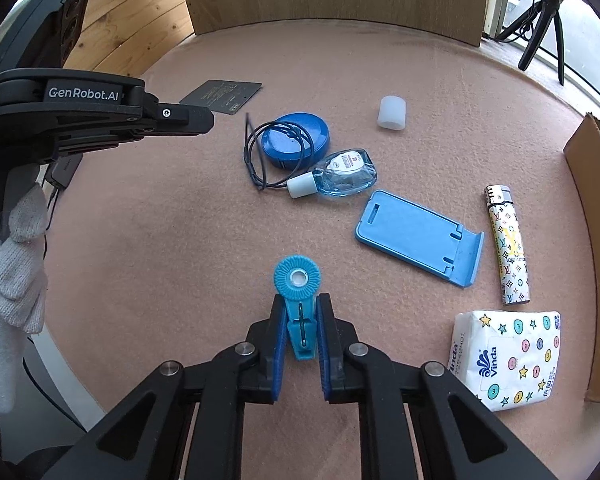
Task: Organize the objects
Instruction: 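Grasp the black cable by the blue tape case with the left gripper while right holds the clip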
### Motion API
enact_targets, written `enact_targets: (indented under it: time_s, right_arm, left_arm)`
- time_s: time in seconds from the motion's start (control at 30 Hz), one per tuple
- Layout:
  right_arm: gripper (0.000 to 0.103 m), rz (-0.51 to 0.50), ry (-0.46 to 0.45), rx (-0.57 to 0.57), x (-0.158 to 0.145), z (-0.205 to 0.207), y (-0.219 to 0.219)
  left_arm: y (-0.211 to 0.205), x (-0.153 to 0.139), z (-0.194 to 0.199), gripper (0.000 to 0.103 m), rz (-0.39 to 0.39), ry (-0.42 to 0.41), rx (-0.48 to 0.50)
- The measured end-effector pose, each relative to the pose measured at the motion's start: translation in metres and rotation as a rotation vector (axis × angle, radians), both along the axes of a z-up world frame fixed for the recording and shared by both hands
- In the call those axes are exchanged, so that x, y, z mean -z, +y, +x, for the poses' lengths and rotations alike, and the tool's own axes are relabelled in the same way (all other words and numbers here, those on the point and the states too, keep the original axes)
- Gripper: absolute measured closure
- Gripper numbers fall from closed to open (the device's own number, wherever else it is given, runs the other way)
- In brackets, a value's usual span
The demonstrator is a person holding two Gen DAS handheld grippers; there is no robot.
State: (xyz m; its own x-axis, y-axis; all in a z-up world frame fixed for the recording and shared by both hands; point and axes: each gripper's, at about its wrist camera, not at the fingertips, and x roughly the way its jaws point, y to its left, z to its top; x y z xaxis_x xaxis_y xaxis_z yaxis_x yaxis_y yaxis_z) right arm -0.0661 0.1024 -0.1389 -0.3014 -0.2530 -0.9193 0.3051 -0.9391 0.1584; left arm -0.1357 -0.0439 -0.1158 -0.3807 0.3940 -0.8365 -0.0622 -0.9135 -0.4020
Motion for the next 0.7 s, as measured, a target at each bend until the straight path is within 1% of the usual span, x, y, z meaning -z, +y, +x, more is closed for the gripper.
enact_targets:
  time_s: [0.17, 0.23, 0.27, 0.3, 0.33, 0.37, 0.4, 0.47, 0.6, 0.7]
  right_arm:
    - [0.091, -0.024, 0.011, 0.029, -0.008, 0.001, 0.013]
    - [0.091, -0.033, 0.009, 0.036, -0.009, 0.001, 0.018]
    - [0.091, -0.036, 0.009, 0.039, -0.010, 0.002, 0.020]
    - [0.091, -0.038, 0.009, 0.042, -0.010, 0.001, 0.020]
    - [0.091, -0.040, 0.009, 0.042, -0.010, 0.001, 0.021]
    - [0.091, -0.042, 0.009, 0.042, -0.011, 0.002, 0.021]
    - [0.091, -0.043, 0.010, 0.042, -0.011, 0.003, 0.021]
    - [0.091, -0.045, 0.012, 0.040, -0.013, 0.005, 0.021]
    - [0.091, -0.045, 0.020, 0.044, -0.016, 0.008, 0.024]
    - [0.091, -0.047, 0.020, 0.057, -0.017, 0.009, 0.028]
  left_arm:
    - [-0.006, -0.006, 0.004, 0.099, -0.002, 0.012, -0.019]
    - [-0.004, -0.001, 0.000, 0.099, 0.000, -0.004, -0.011]
    - [-0.002, 0.003, -0.002, 0.096, 0.001, -0.020, -0.005]
    - [0.001, 0.007, -0.006, 0.083, -0.001, -0.031, 0.005]
    - [0.005, 0.010, -0.008, 0.074, -0.014, -0.035, 0.015]
    - [0.010, 0.014, -0.010, 0.056, -0.034, -0.031, 0.028]
    - [0.015, 0.016, -0.012, 0.050, -0.051, -0.027, 0.042]
    - [0.023, 0.020, -0.015, 0.050, -0.074, -0.023, 0.067]
    - [0.040, 0.027, -0.020, 0.050, -0.147, -0.004, 0.117]
    - [0.044, 0.032, -0.022, 0.050, -0.139, -0.005, 0.133]
